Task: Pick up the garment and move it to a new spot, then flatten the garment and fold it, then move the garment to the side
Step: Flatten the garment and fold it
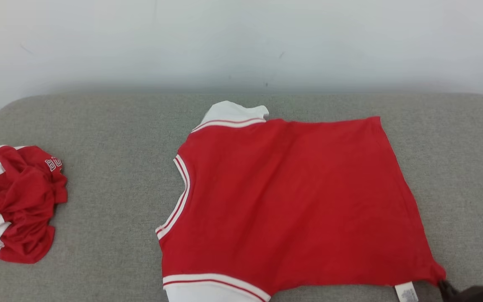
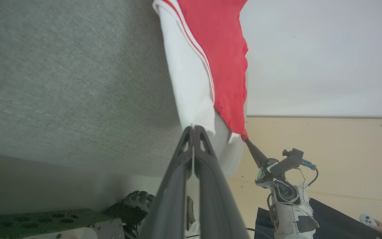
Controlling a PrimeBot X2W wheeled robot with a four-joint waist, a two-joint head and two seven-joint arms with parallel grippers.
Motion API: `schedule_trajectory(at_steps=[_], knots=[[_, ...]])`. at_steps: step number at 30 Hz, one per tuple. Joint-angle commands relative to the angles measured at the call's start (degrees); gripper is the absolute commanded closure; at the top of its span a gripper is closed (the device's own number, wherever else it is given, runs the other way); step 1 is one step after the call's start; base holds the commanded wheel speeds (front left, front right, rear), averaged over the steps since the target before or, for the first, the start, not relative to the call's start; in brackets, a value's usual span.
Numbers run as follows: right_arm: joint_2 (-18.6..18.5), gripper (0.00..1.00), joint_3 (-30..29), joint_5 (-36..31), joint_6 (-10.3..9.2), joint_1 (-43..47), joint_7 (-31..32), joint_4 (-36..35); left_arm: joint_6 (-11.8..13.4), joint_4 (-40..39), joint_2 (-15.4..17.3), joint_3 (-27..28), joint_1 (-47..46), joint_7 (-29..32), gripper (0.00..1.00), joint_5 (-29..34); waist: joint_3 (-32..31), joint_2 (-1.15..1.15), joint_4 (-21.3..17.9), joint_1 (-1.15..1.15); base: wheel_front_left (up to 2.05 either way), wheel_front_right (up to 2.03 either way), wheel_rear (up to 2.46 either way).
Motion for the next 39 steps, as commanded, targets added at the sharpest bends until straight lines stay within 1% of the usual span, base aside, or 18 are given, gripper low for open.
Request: schedule_trajectory(at_steps=[1, 3, 5, 8, 11, 15, 18, 19, 20, 23, 25, 31, 33, 37, 39], knots=[[0.17, 1.00, 0.06, 0.95, 0.08, 1.89, 1.20, -0.44, 0.08, -0.05, 0.82, -0.19, 0.82, 1.23, 1.00, -1.45, -0.42, 0.01, -0.24, 0.01, 0.00, 0.00, 0.00], [0.14, 1.00, -0.25, 1.74, 0.08, 3.66, 2.74, -0.51, 0.08, -0.37, 1.50, 0.11, 1.50, 1.94, 1.00, -2.47, -0.61, 0.01, -0.53, 0.01, 0.00, 0.00, 0.00], [0.17, 1.00, -0.21, 2.53, 0.08, 5.10, 4.19, -0.89, 0.08, -0.61, 1.94, 1.23, 1.73, 1.10, 1.00, -2.42, -0.70, 0.01, -0.75, 0.01, 0.00, 0.00, 0.00], [0.13, 1.00, -0.03, 3.85, 0.08, 6.55, 5.54, -1.40, 0.08, -1.19, 1.95, 2.66, 1.85, -0.20, 1.00, -1.90, -0.71, 0.01, -1.32, 0.01, 0.00, 0.00, 0.00], [0.11, 1.00, 0.37, 4.59, 0.08, 6.98, 6.91, -1.92, 0.08, -2.25, 1.79, 3.29, 0.83, -0.21, 1.00, -1.45, -0.61, 0.01, -2.06, 0.01, 0.00, 0.00, 0.00], [0.12, 1.00, 0.47, 5.32, 0.08, 5.76, 4.70, -3.01, 0.08, -3.18, 0.86, 3.87, -0.63, -0.44, 1.00, -0.93, -0.42, 0.01, -3.20, 0.01, 0.00, 0.00, 0.00], [0.15, 1.00, 0.75, 7.21, 0.08, 3.60, 2.09, -3.24, 0.07, -3.73, -0.08, 5.99, -2.45, -2.87, 1.00, 0.30, -0.32, 0.01, -3.89, 0.01, 0.00, 0.00, 0.00], [0.15, 1.00, 0.75, 7.21, 0.08, 3.60, 2.09, -3.24, 0.07, -3.73, -0.08, 5.99, -2.45, -2.87, 1.00, 0.30, -0.32, 0.01, -3.89, 0.01, 0.00, 0.00, 0.00], [0.14, 1.00, 0.88, 8.02, 0.08, 2.79, 1.08, -3.15, 0.08, -3.71, -0.70, 7.49, -3.35, -4.94, 1.00, 1.23, -0.28, 0.01, -4.06, 0.01, 0.00, 0.00, 0.00], [0.15, 1.00, 2.69, 8.33, 0.08, 0.58, -0.98, -2.83, 0.08, -3.83, -2.38, 9.32, -5.72, -9.00, 1.00, 3.63, -0.05, 0.01, -4.49, 0.01, 0.00, 0.00, 0.00], [0.12, 1.00, 3.72, 7.78, 0.08, -0.94, -2.24, -2.67, 0.08, -3.07, -3.32, 8.88, -8.21, -10.93, 1.00, 6.40, 0.28, 0.01, -4.56, 0.01, 0.00, 0.00, 0.00], [0.13, 1.00, 5.48, 7.29, 0.08, -5.44, -5.55, -0.73, 0.08, 2.39, -7.41, 5.29, -16.43, -14.88, 1.00, 13.64, 2.13, 0.01, -4.21, 0.01, 0.00, 0.00, 0.00], [0.14, 1.00, 5.82, 6.60, 0.08, -7.03, -7.02, -0.03, 0.08, 4.34, -9.42, 4.26, -19.34, -15.82, 1.00, 15.27, 2.91, 0.01, -4.03, 0.01, 0.00, 0.00, 0.00], [0.11, 1.00, 5.18, 6.14, 0.08, -9.90, -11.15, 1.70, 0.08, 8.63, -12.11, 2.44, -24.39, -16.78, 1.00, 18.49, 4.53, 0.01, -3.72, 0.01, 0.00, 0.00, 0.00], [0.13, 1.00, 4.71, 5.70, 0.08, -11.18, -13.10, 2.67, 0.08, 10.56, -12.95, 1.46, -26.73, -17.09, 1.00, 20.35, 5.33, 0.01, -3.53, 0.01, 0.00, 0.00, 0.00]])
